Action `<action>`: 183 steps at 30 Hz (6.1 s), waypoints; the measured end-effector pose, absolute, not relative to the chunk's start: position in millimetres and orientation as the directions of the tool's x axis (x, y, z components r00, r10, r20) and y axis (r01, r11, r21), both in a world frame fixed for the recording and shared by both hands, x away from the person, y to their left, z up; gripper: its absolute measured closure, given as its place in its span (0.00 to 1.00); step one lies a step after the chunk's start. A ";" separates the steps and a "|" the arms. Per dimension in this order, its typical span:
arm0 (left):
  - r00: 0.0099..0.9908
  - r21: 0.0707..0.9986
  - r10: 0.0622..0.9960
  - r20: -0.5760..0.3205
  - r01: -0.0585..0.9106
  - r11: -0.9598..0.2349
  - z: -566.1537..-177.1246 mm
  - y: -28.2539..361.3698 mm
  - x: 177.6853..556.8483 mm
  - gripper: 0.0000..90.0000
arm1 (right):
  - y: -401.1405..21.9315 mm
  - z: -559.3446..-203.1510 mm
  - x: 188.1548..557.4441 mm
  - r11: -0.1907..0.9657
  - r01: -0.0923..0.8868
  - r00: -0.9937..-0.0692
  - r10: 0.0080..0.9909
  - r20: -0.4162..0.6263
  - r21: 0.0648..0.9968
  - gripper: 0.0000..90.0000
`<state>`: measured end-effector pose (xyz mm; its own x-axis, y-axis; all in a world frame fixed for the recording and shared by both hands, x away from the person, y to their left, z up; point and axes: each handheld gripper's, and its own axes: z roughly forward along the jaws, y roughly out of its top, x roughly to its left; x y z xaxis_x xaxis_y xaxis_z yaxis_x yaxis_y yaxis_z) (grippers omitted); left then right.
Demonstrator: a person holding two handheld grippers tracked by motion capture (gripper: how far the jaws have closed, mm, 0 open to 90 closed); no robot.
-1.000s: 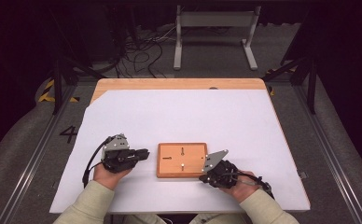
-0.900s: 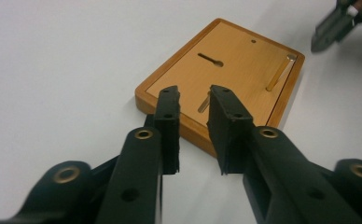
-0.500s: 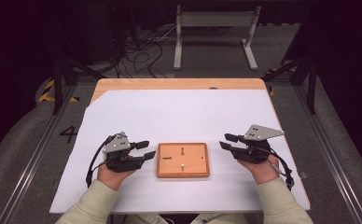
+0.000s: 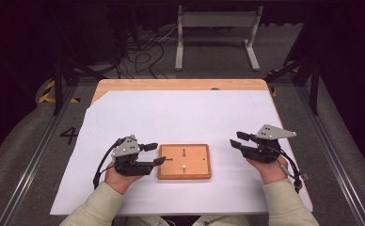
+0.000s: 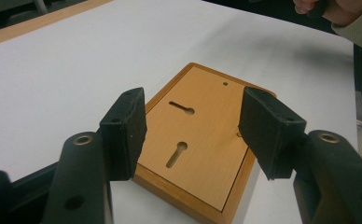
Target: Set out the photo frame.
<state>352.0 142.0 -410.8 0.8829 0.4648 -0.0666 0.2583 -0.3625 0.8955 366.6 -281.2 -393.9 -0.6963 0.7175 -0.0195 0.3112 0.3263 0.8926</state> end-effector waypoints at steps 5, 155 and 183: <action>0.892 0.886 0.438 -0.113 0.290 -0.362 -412.3 130.0 352.0 0.37 | -282.9 -395.0 366.9 0.319 0.320 -0.694 0.720 -0.009 0.892 0.62; 0.885 0.940 0.451 0.115 0.049 -0.337 -413.3 147.2 330.2 0.44 | -193.8 -420.4 407.3 0.412 0.547 -0.807 0.492 0.328 0.728 0.44; 0.784 0.945 0.620 -0.037 0.229 -0.234 -426.7 185.2 367.4 0.33 | -200.2 -381.5 346.7 0.638 0.147 -0.971 0.237 -0.012 0.756 0.70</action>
